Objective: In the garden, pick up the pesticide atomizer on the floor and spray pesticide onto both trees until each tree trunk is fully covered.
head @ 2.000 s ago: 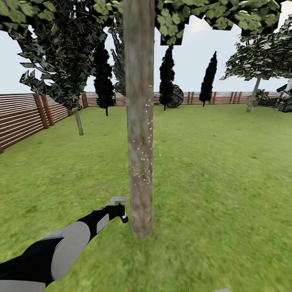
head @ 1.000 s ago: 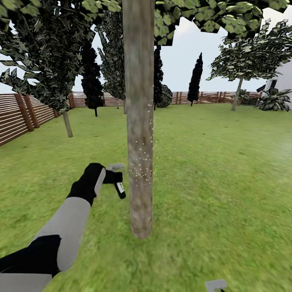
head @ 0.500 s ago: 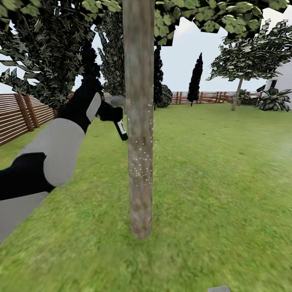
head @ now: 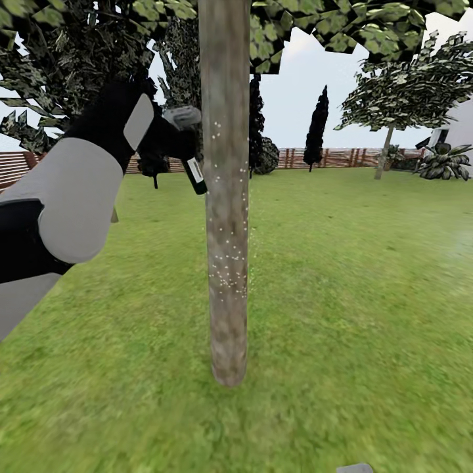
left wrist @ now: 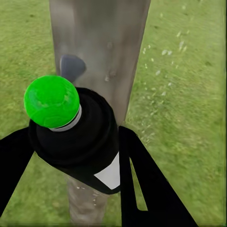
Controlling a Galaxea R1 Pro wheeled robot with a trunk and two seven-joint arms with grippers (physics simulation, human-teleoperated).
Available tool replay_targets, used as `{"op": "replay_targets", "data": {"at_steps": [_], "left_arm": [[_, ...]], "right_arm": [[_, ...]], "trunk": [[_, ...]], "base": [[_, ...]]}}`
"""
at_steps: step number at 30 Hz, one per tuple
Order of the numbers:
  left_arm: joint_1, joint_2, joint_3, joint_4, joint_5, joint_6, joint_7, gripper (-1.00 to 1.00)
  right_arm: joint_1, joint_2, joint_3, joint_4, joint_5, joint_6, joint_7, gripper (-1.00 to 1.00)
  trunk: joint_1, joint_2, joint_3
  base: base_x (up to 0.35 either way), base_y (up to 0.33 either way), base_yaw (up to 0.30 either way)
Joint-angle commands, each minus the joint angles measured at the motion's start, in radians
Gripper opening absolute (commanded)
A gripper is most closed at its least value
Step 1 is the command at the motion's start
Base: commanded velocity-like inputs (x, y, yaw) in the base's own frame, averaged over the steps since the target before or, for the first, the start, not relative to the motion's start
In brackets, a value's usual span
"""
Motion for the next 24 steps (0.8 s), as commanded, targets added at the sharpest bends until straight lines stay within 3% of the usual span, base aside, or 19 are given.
{"op": "replay_targets", "data": {"at_steps": [1,4,6,9,10,13,20,24], "left_arm": [[-0.001,-0.001,0.017,0.008,-0.009,0.003,-0.006,-1.0],[-0.002,-0.001,0.046,0.071,-0.009,0.0,-0.005,-1.0],[-0.002,-0.002,0.067,0.166,-0.009,-0.005,-0.002,-1.0],[-0.002,-0.002,0.072,0.262,-0.01,-0.016,-0.001,-1.0],[-0.002,-0.003,0.073,0.313,-0.01,-0.047,-0.001,-1.0],[0.005,-0.007,0.073,0.345,-0.01,-0.08,-0.001,-1.0],[0.16,0.004,0.07,0.347,-0.017,-0.163,0.0,-1.0],[0.319,0.002,0.067,0.349,-0.017,-0.305,0.0,-1.0]], "right_arm": [[-0.001,0.0,0.007,0.004,-0.006,-0.006,-0.002,1.0],[-0.001,0.0,0.007,0.004,-0.006,-0.006,-0.002,1.0],[-0.001,0.0,0.007,0.004,-0.006,-0.006,-0.002,1.0],[-0.001,0.0,0.007,0.004,-0.006,-0.006,-0.002,1.0],[-0.001,0.002,0.007,0.004,-0.006,-0.006,-0.002,1.0],[-0.001,0.002,0.007,0.004,-0.006,-0.006,-0.002,1.0],[-0.001,0.003,0.007,0.004,-0.006,-0.006,-0.002,1.0],[-0.001,0.003,0.007,0.005,-0.006,-0.006,-0.002,1.0]], "trunk": [[0.001,-0.002,-0.002],[0.001,-0.002,-0.002],[0.001,-0.002,-0.002],[0.001,-0.002,-0.002],[0.001,-0.002,-0.002],[0.001,-0.002,-0.002],[0.001,-0.002,-0.002],[0.001,-0.002,-0.002]], "base": [[0.0,0.0,0.0],[0.0,0.0,0.0],[0.0,0.0,0.0],[0.0,0.0,0.0],[0.0,0.0,0.0],[0.0,0.0,0.0],[0.0,0.0,0.0],[0.0,0.0,0.0]]}}
